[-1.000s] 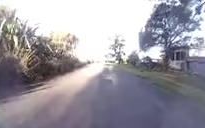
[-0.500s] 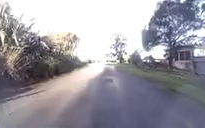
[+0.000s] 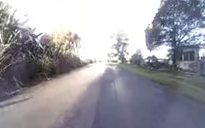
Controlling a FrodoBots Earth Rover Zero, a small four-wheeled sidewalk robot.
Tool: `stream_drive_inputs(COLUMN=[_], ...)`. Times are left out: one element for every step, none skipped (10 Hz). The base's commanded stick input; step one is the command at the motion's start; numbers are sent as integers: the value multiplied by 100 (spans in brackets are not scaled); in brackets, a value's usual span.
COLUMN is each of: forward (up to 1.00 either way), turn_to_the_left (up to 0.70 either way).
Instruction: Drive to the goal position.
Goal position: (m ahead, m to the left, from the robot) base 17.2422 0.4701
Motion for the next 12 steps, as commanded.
stream_drive_inputs(forward=[100,100,100,100,100,100,100,100,100,100,100,100], turn_to_the_left=[0,0,0,0,0,0,0,0,0,0,0,0])
